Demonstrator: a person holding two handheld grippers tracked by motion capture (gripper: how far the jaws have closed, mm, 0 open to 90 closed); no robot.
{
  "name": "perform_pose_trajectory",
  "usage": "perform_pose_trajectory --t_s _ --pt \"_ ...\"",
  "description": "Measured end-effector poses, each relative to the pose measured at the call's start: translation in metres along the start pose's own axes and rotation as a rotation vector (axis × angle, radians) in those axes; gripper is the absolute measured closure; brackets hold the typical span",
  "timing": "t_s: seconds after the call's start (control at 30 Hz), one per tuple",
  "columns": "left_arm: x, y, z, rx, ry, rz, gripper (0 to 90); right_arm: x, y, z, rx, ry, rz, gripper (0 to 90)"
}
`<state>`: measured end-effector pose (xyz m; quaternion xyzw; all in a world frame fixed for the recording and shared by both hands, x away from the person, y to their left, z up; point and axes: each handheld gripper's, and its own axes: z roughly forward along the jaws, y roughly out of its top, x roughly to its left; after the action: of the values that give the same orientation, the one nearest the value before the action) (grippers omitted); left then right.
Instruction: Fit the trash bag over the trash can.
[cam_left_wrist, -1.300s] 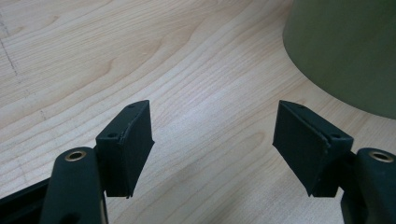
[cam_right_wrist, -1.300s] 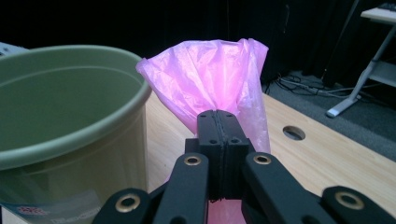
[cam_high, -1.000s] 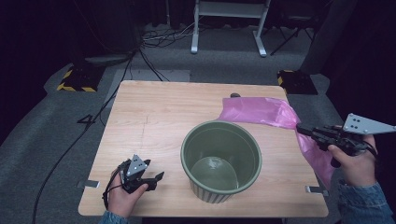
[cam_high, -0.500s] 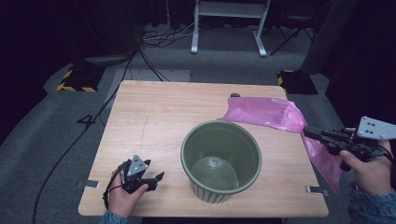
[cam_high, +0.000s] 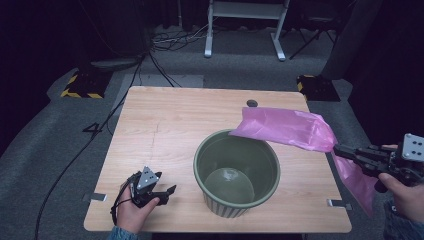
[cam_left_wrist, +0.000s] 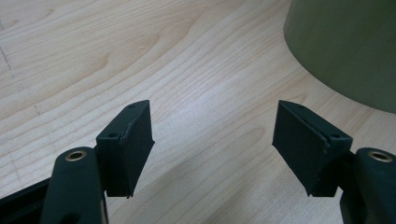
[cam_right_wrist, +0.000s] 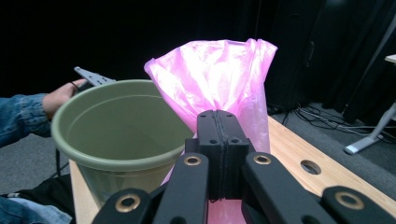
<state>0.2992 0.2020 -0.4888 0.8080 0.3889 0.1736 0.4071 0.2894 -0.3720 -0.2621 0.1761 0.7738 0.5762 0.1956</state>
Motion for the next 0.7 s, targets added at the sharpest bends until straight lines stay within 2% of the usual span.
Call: perform_pose_trajectory --t_s 0.17,0.27,0.37,0.43,0.7 --pt "0.000 0.000 0.000 -0.001 -0.001 -0.004 28.7 0.008 0.003 -0.008 -0.011 0.016 -0.019 90.0" --pt "0.000 0.000 0.002 0.000 -0.004 -0.008 28.6 0.010 0.003 -0.008 0.008 0.024 -0.022 90.0" --pt "-0.001 0.001 0.003 -0.001 -0.005 -0.007 28.7 0.011 -0.003 0.001 0.050 0.035 -0.018 90.0" --pt "-0.001 0.002 0.003 -0.006 -0.006 -0.007 28.6 0.011 -0.004 0.003 0.058 0.038 -0.015 90.0" --pt "0.000 0.002 0.003 -0.003 -0.008 -0.002 28.6 0.013 -0.010 0.036 0.118 0.077 -0.013 90.0"
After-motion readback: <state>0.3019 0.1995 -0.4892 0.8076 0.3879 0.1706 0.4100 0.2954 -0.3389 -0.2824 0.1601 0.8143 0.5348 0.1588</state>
